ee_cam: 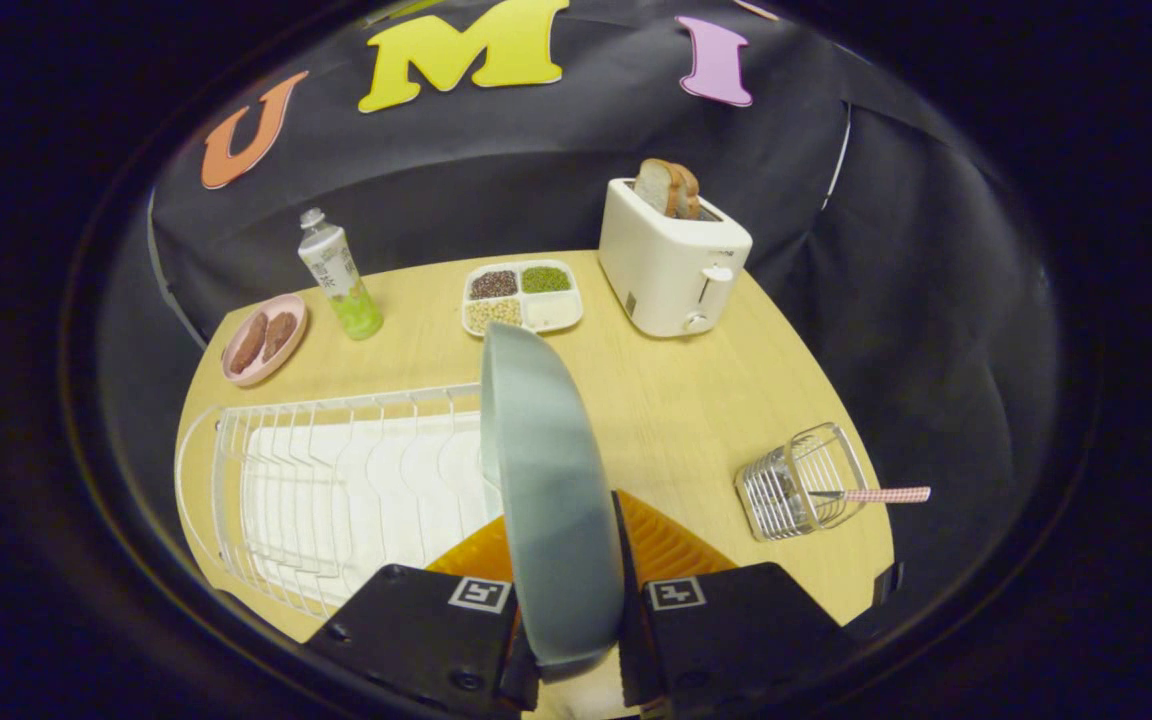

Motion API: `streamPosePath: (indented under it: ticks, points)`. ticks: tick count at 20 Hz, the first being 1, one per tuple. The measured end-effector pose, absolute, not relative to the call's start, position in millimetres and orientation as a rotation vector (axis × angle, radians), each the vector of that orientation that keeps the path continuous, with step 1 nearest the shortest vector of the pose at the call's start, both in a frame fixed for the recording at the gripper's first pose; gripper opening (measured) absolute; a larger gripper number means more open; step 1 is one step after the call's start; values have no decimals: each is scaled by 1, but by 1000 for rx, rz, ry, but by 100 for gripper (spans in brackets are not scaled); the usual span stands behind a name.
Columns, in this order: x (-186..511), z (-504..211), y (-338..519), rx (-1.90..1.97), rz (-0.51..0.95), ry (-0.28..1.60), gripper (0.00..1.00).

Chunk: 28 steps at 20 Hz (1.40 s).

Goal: Take the plate from the dish rack, then take the spoon from the basket and place it into the plate.

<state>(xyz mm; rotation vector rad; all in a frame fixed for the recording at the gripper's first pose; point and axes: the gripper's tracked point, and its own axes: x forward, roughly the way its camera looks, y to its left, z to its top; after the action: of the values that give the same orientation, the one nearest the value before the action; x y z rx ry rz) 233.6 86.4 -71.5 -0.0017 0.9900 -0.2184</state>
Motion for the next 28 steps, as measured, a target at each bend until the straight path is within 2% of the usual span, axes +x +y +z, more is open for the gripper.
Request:
streamPosePath:
  ticks: [4, 8, 16, 21, 28]
  points:
    - [236, -56, 79, -23, -278, 951, 36]
    - [226, -32, 80, 10, -263, 900, 36]
    - [133, 8, 100, 97, -35, 756, 36]
    - [65, -27, 109, 170, 94, 759, 36]
    - [4, -101, 98, 370, 170, 878, 35]
